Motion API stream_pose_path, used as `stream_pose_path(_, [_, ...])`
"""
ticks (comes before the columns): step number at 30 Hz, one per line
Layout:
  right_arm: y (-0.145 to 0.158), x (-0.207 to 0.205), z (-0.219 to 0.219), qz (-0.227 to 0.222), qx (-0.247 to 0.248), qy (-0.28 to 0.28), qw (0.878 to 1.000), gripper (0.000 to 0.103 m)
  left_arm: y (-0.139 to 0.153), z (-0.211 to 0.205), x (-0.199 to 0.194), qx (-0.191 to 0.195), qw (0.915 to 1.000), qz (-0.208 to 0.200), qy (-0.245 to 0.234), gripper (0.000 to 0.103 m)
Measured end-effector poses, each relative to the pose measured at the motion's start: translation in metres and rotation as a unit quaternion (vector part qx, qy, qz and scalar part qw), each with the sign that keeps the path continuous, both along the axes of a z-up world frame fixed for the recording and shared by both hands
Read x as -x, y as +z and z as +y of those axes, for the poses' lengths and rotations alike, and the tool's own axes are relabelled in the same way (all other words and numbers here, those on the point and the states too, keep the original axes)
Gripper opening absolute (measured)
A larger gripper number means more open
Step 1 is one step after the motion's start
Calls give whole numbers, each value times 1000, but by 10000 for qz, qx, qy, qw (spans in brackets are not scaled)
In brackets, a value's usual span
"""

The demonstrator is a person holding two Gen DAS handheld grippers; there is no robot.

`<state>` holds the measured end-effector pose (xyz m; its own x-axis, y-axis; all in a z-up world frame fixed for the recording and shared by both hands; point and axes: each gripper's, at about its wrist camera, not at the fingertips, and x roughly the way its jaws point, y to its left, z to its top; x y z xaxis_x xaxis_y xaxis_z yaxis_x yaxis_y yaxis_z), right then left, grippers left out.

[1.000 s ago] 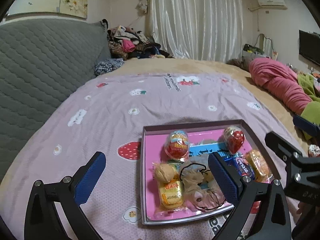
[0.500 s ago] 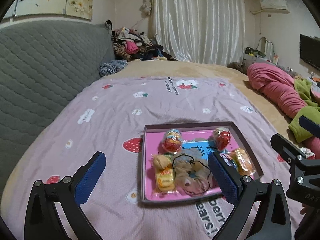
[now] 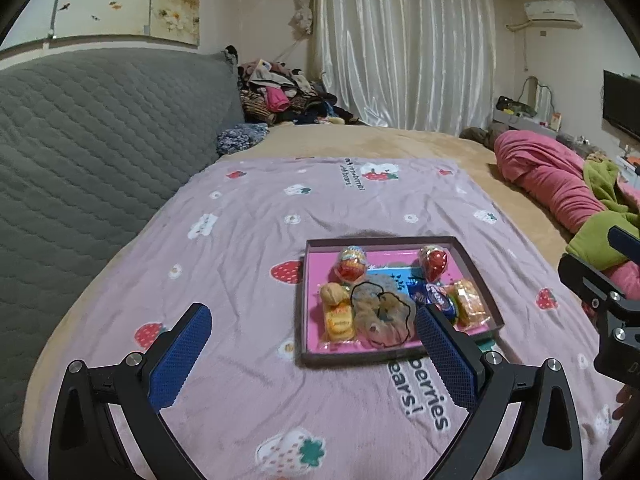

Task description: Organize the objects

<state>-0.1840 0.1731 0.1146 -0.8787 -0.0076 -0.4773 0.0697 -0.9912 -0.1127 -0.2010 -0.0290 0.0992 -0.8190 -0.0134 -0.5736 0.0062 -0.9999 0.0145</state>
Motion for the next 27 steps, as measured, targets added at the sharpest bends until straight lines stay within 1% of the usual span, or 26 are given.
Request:
stream_pose_path(7, [13,-30,-2,36,36,34,10000,102,18,-2,-33,46,10000,64,25,102])
stream_pose_path(18, [39,-72,-4,213,25,59,9998,102,38,-2,-75,125,9998,158,80,102])
stream_pose_path(27, [46,-96,-4,224,38,87,9997,102,51,-3,-104,158,9995,267,113,102])
